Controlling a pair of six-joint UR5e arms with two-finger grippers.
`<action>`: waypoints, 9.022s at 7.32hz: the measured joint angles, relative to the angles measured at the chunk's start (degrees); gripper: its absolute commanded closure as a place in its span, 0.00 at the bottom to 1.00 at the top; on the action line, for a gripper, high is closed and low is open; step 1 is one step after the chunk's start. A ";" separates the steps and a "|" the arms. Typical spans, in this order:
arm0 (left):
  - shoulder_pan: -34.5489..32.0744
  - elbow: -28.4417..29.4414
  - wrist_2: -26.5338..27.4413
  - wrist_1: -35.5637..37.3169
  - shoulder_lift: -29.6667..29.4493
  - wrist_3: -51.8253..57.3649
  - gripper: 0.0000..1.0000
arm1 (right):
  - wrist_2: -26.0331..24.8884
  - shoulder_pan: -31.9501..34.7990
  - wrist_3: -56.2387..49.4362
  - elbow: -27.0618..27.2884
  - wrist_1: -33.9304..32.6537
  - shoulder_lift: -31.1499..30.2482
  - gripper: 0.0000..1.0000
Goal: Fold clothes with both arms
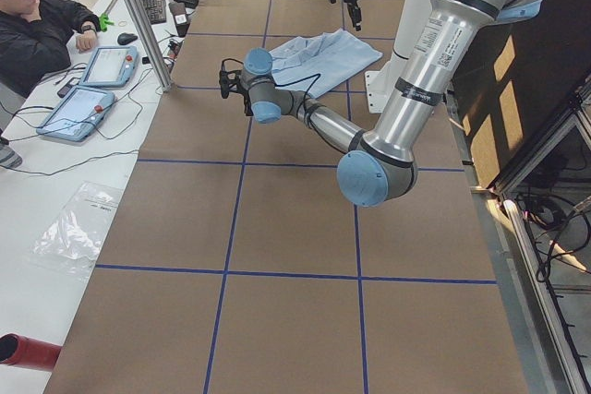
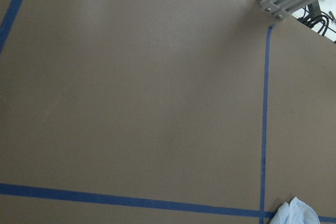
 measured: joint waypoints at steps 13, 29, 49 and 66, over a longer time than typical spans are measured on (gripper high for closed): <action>18.18 0.18 17.69 25.30 -8.41 -8.24 0.30 | -10.06 6.43 0.09 -5.22 -0.14 7.35 0.00; 5.35 24.44 19.80 8.98 -19.25 -0.72 1.00 | -10.76 6.98 0.18 -5.41 -0.10 7.67 0.00; -0.90 3.24 12.75 5.75 -2.32 11.63 0.00 | -29.90 -10.17 -9.37 -21.47 -27.92 30.89 0.00; -0.57 4.17 12.68 5.65 -3.75 11.09 0.00 | -25.03 2.84 -20.76 -18.63 -25.66 28.44 0.00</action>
